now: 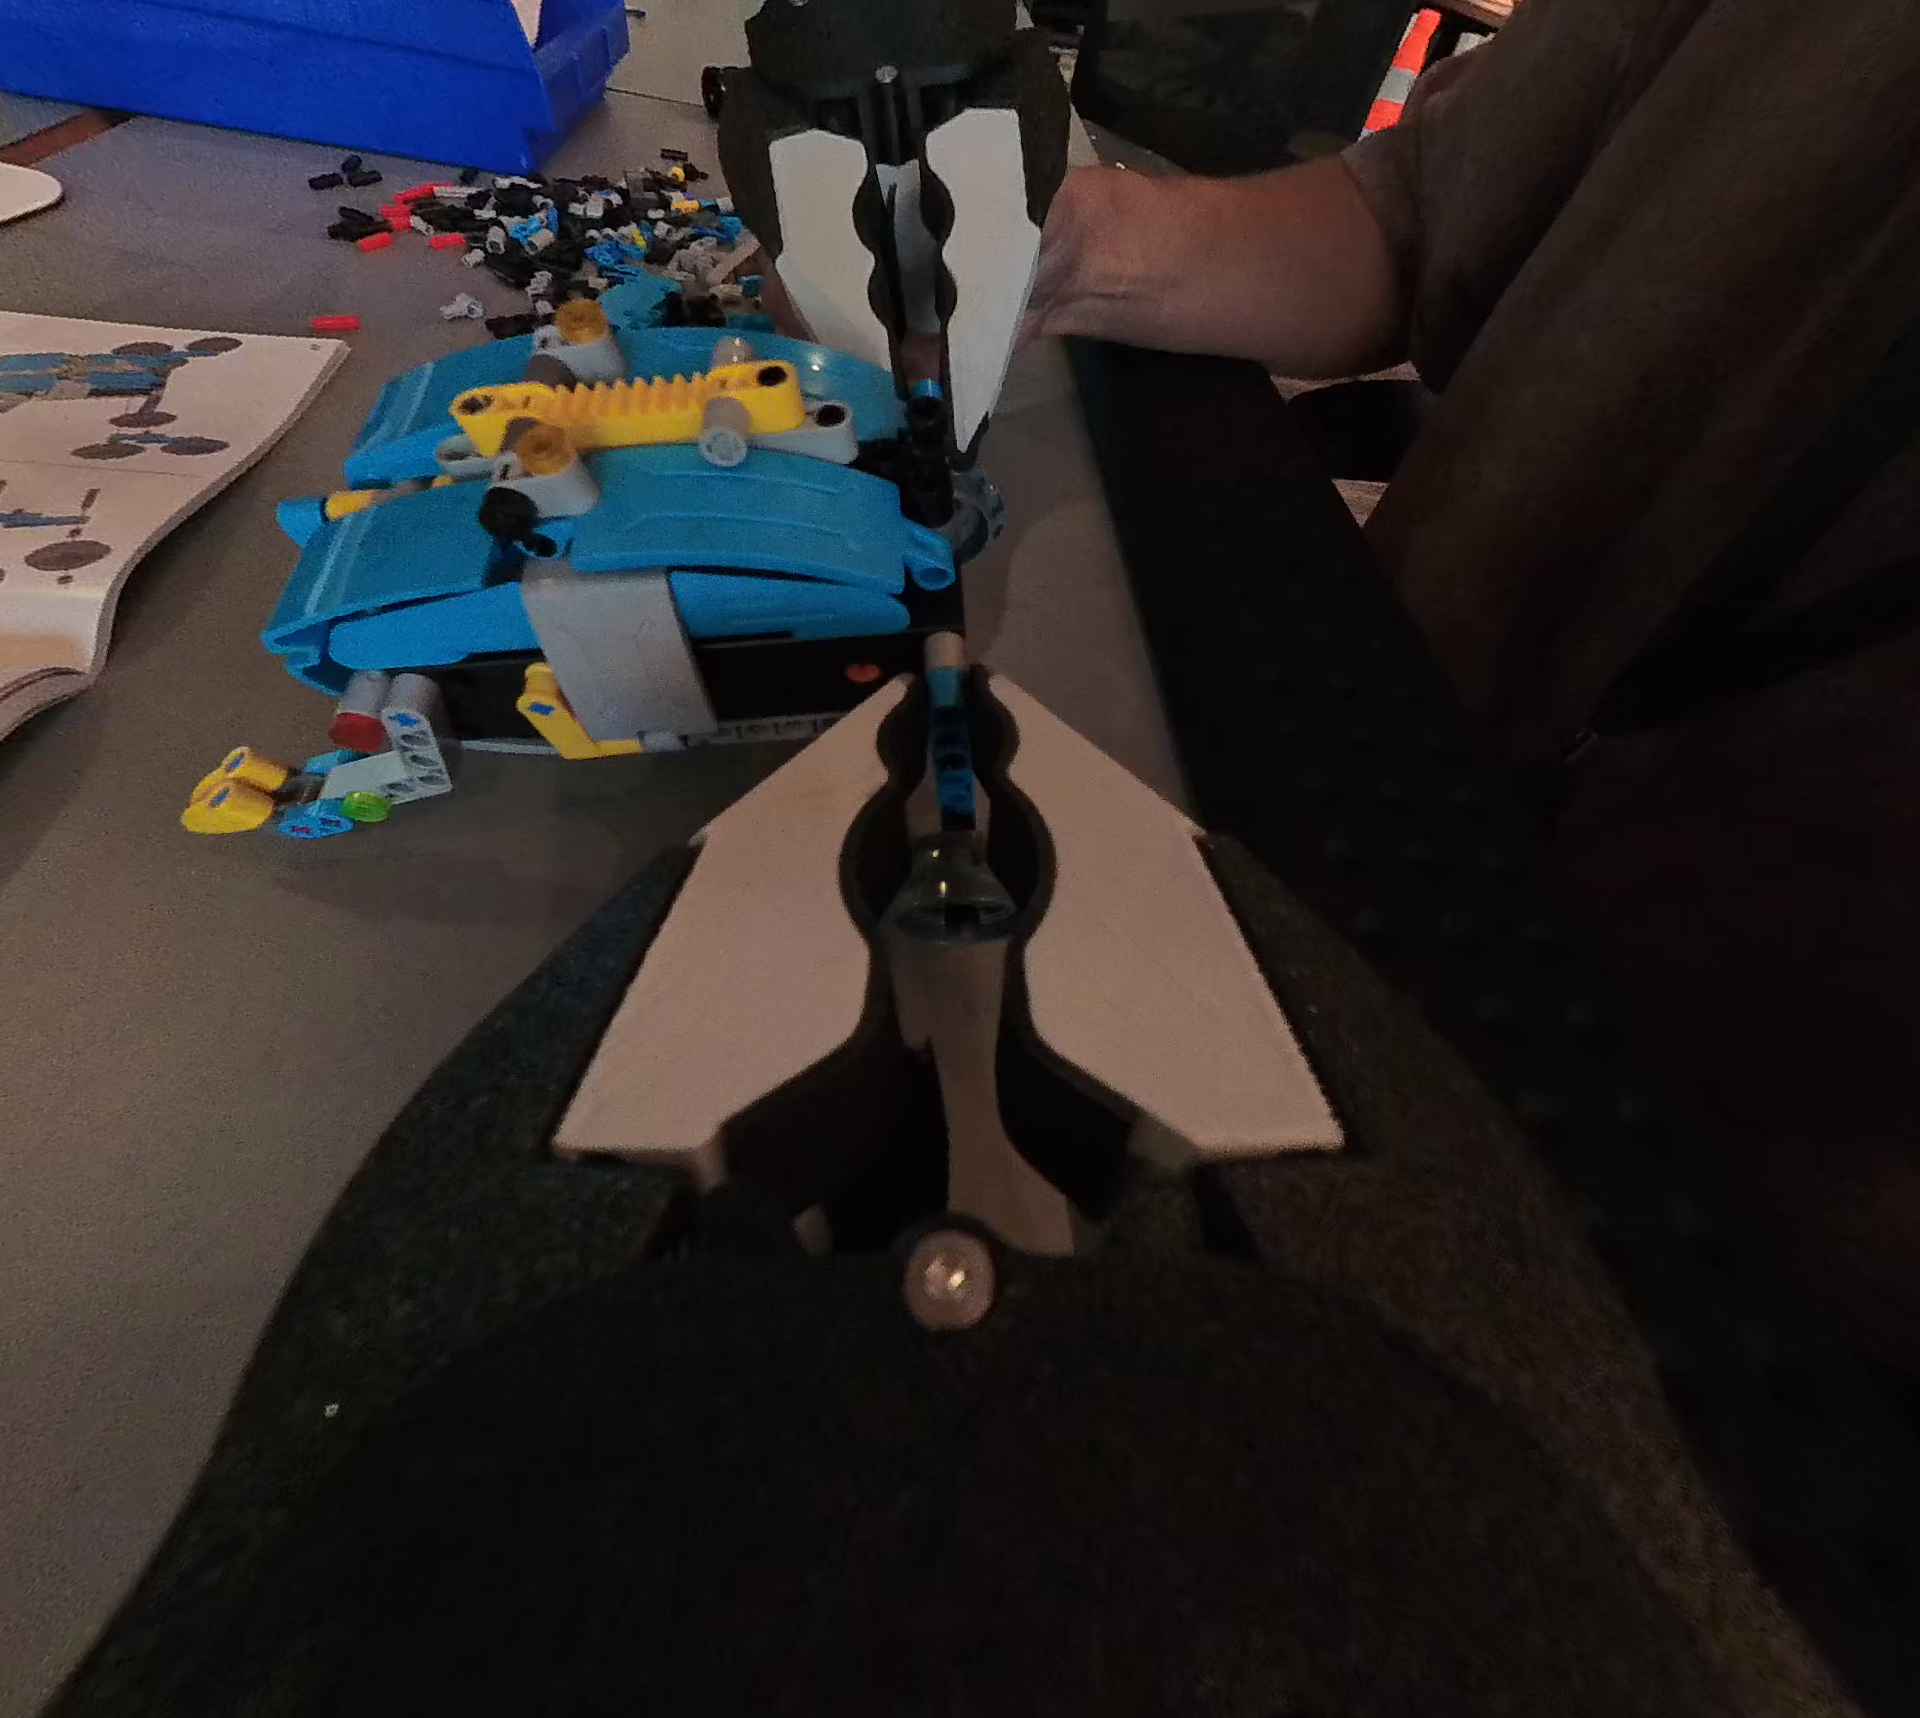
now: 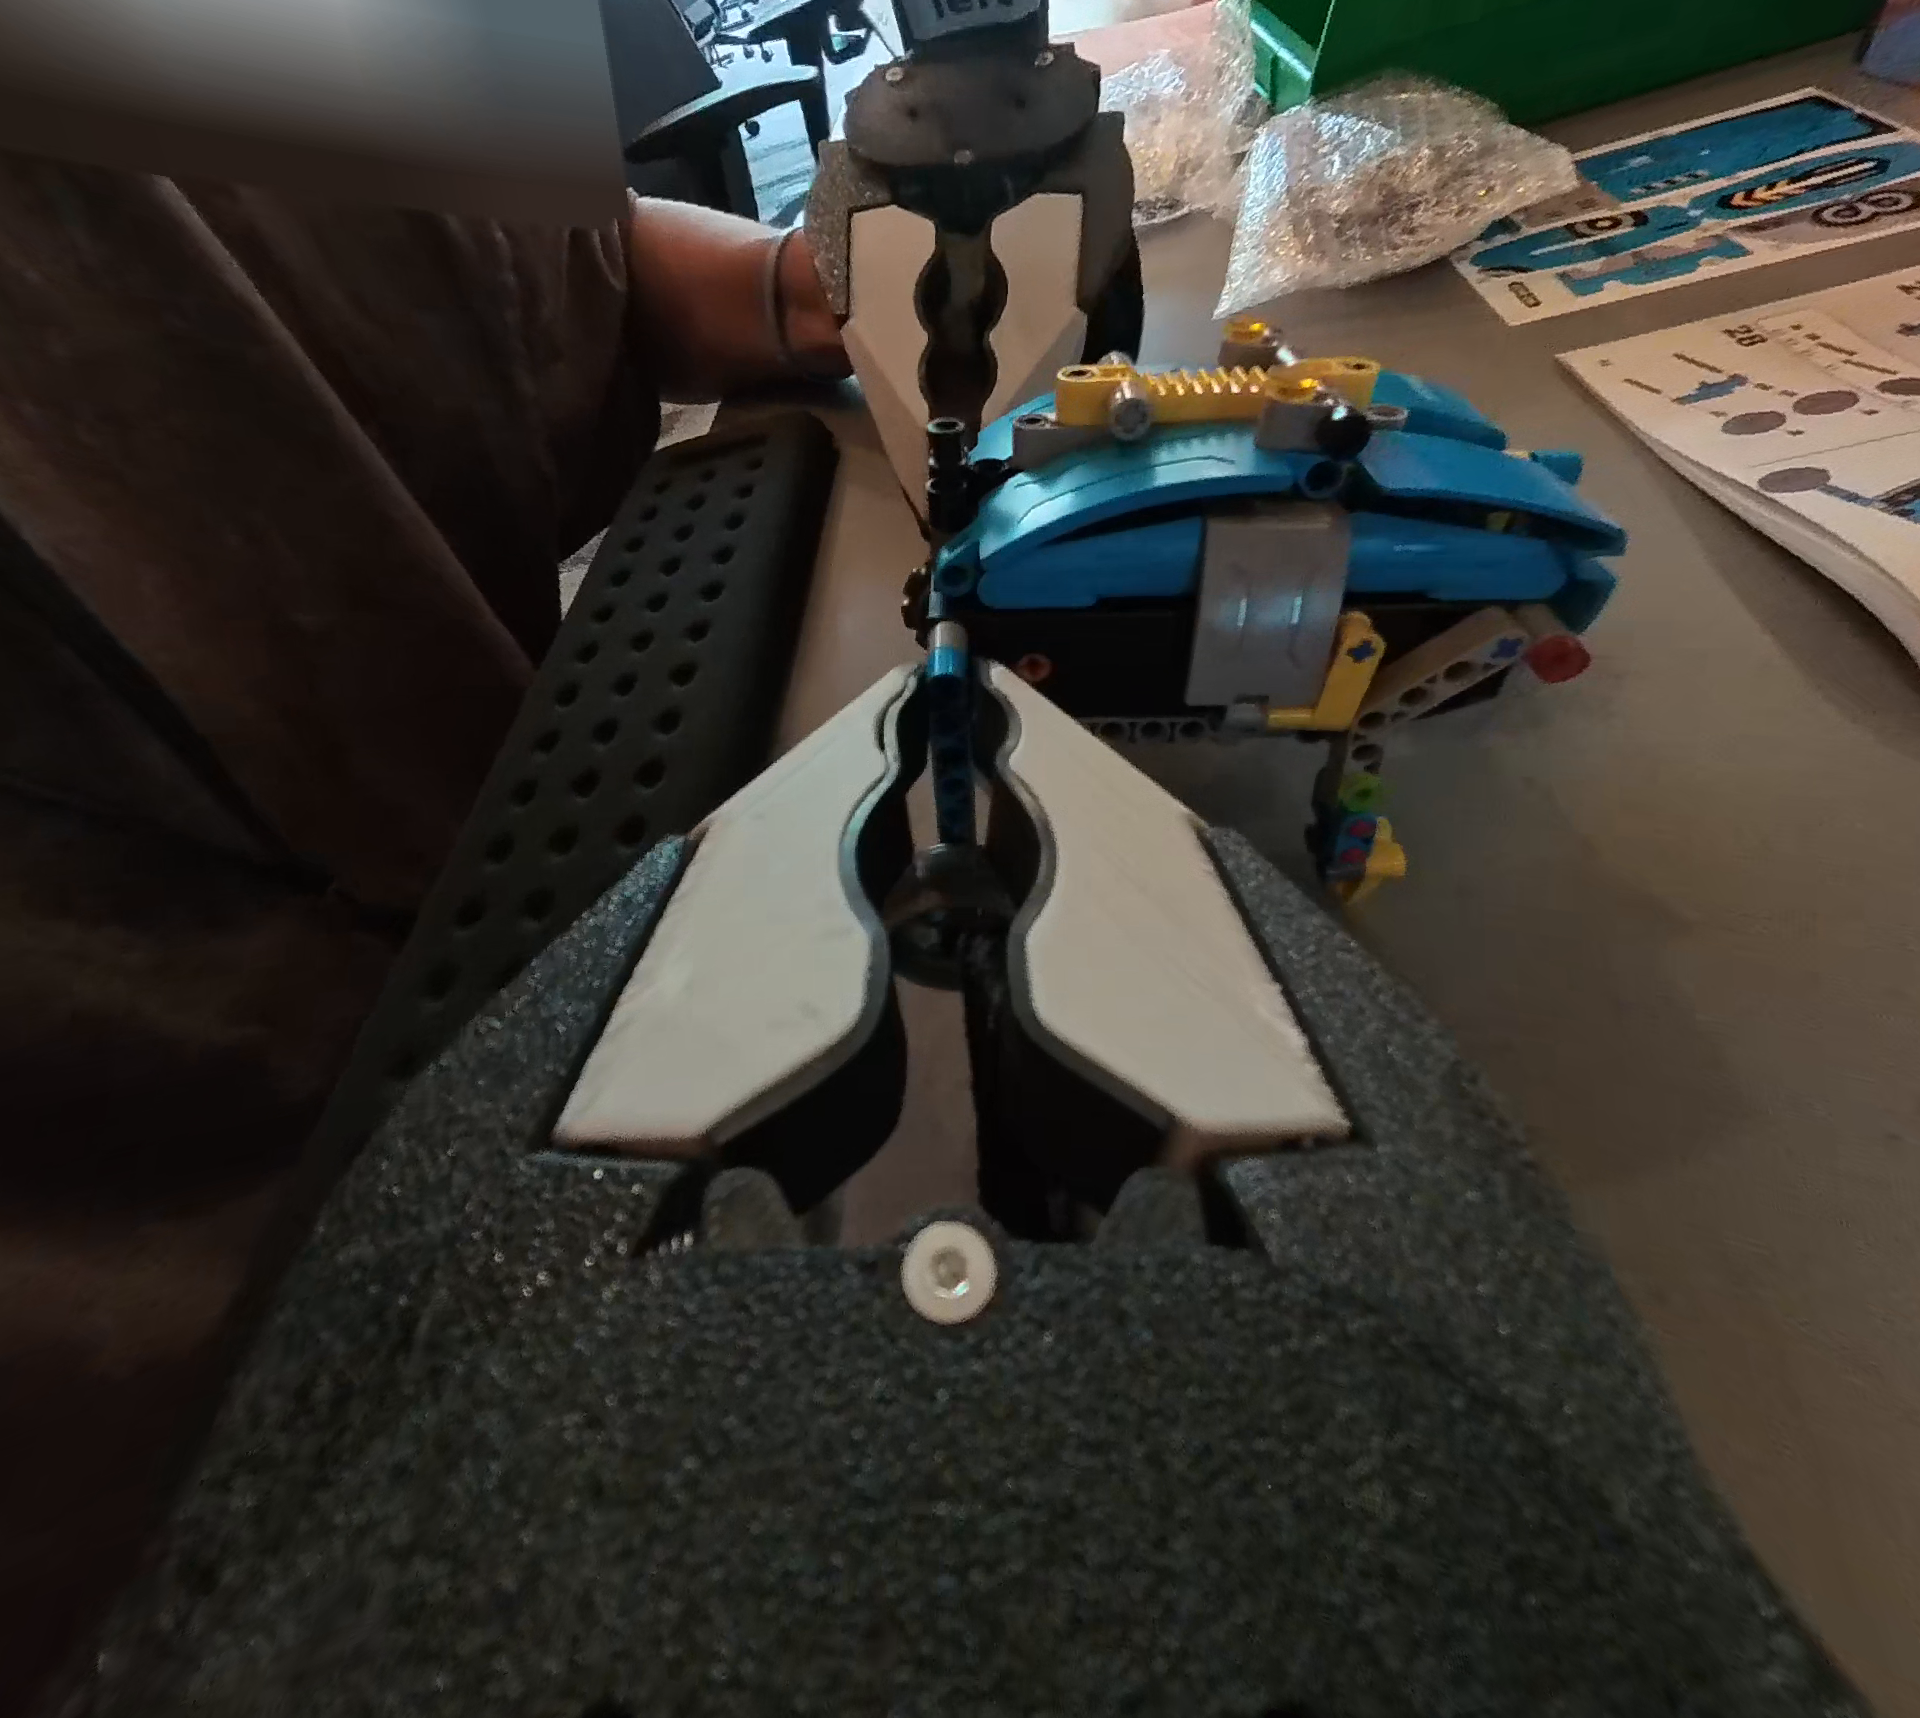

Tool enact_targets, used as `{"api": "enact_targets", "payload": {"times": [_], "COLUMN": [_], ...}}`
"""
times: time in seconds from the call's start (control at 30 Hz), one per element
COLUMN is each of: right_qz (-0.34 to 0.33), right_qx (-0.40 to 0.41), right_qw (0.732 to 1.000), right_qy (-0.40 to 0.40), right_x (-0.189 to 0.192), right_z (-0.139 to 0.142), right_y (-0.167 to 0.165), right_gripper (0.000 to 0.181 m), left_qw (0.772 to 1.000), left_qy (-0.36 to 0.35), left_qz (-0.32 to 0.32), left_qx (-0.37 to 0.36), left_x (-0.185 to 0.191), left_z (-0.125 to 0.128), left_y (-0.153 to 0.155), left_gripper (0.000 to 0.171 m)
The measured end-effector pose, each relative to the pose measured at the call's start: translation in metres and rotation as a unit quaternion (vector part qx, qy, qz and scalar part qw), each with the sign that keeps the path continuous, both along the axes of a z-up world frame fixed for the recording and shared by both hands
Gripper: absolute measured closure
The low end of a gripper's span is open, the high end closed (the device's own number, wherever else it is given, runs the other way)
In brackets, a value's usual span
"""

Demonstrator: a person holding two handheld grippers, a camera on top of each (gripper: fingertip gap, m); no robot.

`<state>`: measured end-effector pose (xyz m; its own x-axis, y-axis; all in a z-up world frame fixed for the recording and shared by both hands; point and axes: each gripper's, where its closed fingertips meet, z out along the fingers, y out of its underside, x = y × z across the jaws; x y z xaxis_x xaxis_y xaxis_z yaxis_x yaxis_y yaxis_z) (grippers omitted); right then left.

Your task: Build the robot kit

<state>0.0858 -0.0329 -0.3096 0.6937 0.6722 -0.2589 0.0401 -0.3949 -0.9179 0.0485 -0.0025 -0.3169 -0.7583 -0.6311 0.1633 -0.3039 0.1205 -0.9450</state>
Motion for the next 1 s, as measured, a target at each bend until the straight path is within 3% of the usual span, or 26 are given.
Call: {"api": "enact_targets", "payload": {"times": [1.0], "right_qz": [0.005], "right_qx": [0.006], "right_qw": [1.0], "right_qy": [0.008], "right_x": [0.0011], "right_z": [-0.0001], "right_y": [-0.0035], "right_gripper": [0.174], "left_qw": [1.0], "left_qy": [-0.007], "left_qz": [-0.004], "left_qx": [-0.015], "left_x": [-0.0027], "left_z": [0.0044], "left_y": [-0.0003], "left_gripper": [0.165]}}
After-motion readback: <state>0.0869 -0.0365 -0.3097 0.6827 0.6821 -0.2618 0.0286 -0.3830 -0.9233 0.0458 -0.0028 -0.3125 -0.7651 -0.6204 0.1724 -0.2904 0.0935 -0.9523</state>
